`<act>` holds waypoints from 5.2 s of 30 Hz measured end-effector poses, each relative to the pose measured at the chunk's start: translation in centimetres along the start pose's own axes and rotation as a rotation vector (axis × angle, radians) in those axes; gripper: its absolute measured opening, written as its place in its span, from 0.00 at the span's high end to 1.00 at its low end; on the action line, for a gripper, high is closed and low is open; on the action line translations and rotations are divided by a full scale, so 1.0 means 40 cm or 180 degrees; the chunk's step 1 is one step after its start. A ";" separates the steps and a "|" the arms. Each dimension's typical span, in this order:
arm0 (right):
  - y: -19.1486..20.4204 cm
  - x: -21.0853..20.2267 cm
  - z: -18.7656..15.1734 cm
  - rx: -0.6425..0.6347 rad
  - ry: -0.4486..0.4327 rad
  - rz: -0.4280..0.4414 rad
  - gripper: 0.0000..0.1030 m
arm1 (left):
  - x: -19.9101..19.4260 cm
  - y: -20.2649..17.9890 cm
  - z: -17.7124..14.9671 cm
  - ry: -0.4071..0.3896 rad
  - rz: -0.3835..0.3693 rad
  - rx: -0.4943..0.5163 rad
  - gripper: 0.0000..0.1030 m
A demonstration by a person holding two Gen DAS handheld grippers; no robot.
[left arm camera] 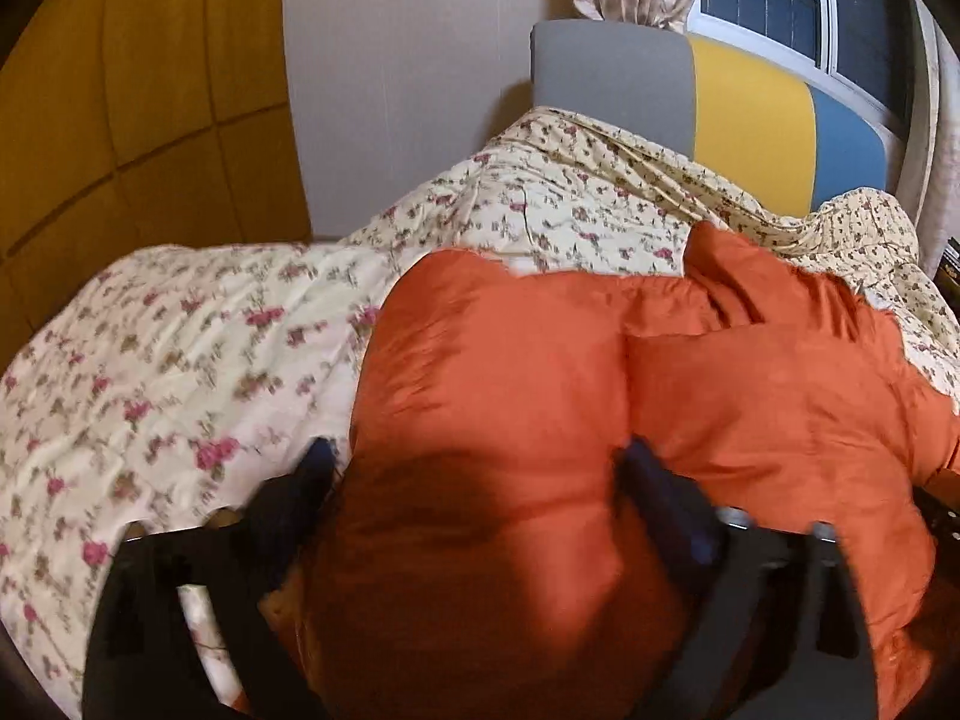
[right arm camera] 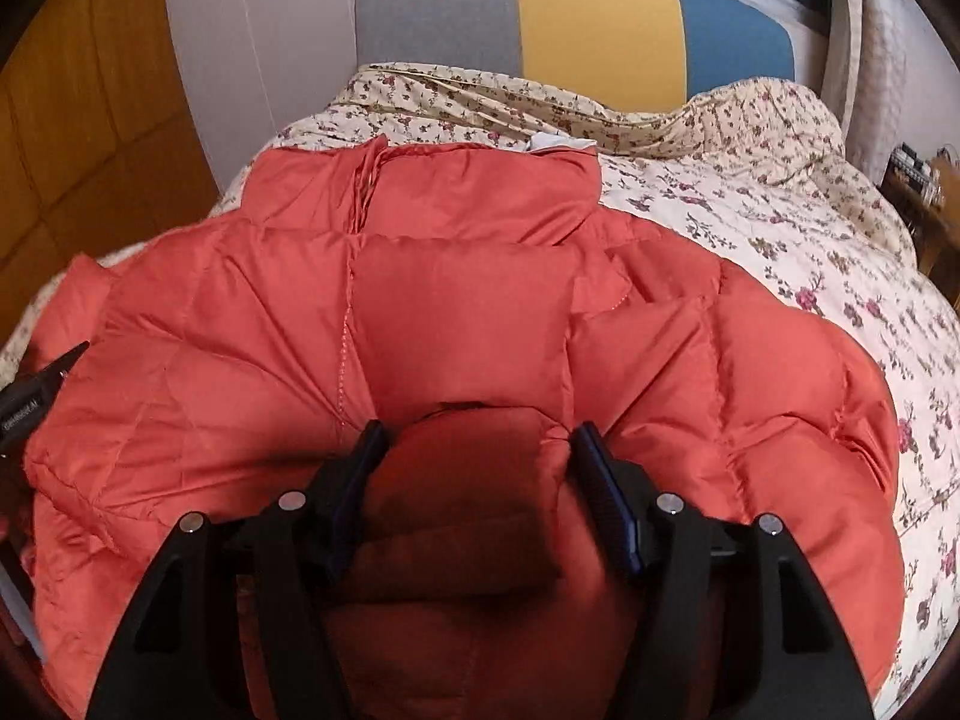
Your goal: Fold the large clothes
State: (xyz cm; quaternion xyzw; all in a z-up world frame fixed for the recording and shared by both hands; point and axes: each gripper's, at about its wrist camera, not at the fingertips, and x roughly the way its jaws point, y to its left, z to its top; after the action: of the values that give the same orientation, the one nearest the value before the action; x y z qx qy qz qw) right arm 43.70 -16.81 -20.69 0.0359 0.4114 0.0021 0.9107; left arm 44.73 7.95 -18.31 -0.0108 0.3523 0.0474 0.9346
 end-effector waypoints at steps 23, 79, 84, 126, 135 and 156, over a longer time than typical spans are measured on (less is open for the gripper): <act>0.045 0.053 0.088 0.0000 -0.0150 0.0424 0.36 | 0.066 -0.137 0.058 0.0023 -0.0077 0.0693 0.03; -0.411 -0.600 -0.501 0.1132 0.0237 0.0596 0.38 | -0.410 0.307 -0.387 0.0541 -0.0520 -0.0331 0.11; -0.402 -0.623 -0.592 0.1118 0.0393 0.0695 0.38 | -0.440 0.307 -0.433 0.0498 -0.0562 -0.0325 0.13; -0.490 -0.679 -0.316 0.1617 -0.0368 0.1931 0.91 | -0.678 0.247 -0.297 -0.0009 -0.2172 -0.0983 0.87; -0.545 -0.453 -0.158 0.2105 -0.0226 0.1968 0.90 | -0.486 0.247 -0.132 0.0089 -0.2036 -0.1257 0.87; -0.609 -0.256 -0.116 0.2271 -0.0772 0.1338 0.10 | -0.187 0.318 -0.081 0.0005 -0.1757 -0.2520 0.15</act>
State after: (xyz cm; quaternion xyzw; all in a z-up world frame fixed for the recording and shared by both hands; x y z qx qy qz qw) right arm 32.81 -41.15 -17.71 0.4316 0.2601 0.0410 0.8628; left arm 35.78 19.82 -15.65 -0.4589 0.2918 -0.0720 0.8361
